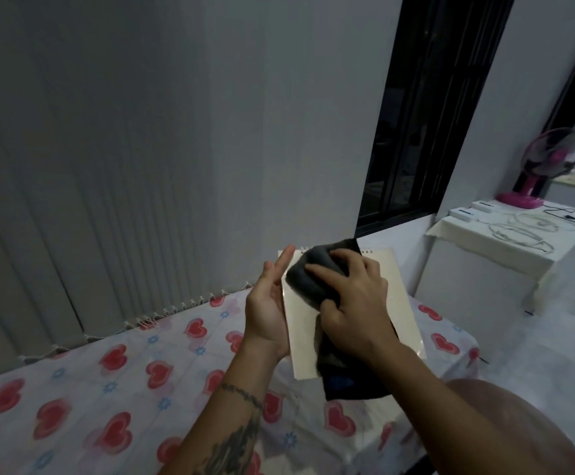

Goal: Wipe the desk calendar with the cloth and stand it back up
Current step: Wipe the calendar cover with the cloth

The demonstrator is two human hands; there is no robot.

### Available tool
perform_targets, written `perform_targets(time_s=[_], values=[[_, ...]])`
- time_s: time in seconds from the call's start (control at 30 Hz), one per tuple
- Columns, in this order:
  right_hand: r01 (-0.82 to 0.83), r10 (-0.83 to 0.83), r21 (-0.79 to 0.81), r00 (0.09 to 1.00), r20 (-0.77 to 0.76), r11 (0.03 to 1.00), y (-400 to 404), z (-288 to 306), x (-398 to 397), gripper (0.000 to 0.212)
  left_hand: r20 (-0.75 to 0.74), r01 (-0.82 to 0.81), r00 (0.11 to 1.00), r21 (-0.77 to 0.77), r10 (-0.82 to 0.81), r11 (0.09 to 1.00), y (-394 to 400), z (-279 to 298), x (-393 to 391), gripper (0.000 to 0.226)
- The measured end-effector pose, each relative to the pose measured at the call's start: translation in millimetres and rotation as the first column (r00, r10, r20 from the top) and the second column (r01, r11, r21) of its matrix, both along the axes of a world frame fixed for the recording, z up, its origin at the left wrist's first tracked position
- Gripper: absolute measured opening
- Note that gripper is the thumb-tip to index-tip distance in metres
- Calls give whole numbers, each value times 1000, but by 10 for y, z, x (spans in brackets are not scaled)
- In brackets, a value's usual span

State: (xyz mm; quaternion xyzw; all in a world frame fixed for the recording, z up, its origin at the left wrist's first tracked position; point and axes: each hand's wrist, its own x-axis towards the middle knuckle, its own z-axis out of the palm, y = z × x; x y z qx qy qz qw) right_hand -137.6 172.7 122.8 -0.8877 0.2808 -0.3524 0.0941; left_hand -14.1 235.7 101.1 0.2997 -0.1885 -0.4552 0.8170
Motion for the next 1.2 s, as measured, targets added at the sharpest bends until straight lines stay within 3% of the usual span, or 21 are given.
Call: perform_targets(time_s=[0.13,0.2,0.3,0.43,0.5,0.6,0.7,0.77,0.83,1.0,1.1,1.2], values=[[-63,63,-31,998,-10,998,35,-20,-11,50,107,-4,994,62,-3,998,3,-5,83,34],[-80,80,-33,997,-12,996,18,-83,-90,48,231,-98,970,117,69,988,14,-81,144,36],[59,-59,10,998,37,998,-100,-89,-140,47,327,-171,937,137,119,976,56,-157,114,46],[143,-144,21,987,71,989,-166,-32,-114,47,608,-369,758,100,237,924,53,-192,21,43],[144,-142,-9,987,79,990,-153,-36,-100,48,654,-411,705,61,275,910,48,-193,-23,40],[150,-147,-23,985,93,988,-90,-65,-69,50,682,-457,663,42,309,889,50,-212,-59,35],[15,-16,-88,1000,-13,996,-30,-180,-77,49,657,-527,649,25,384,849,65,-247,-55,33],[-43,38,-91,998,-53,995,-56,-241,-113,41,623,-559,668,60,406,827,84,-266,-26,30],[8,-9,-47,1000,-25,999,-102,-215,-101,37,610,-542,696,100,379,834,95,-277,-25,28],[119,-124,-86,991,-54,989,-33,-47,102,52,598,-482,720,64,353,874,88,-221,-103,34],[30,-45,-110,989,-139,994,43,-82,92,55,534,-468,764,74,361,881,113,-186,-25,35],[-80,55,-126,981,-187,989,79,-155,-14,42,509,-470,781,95,363,878,151,-187,30,34]])
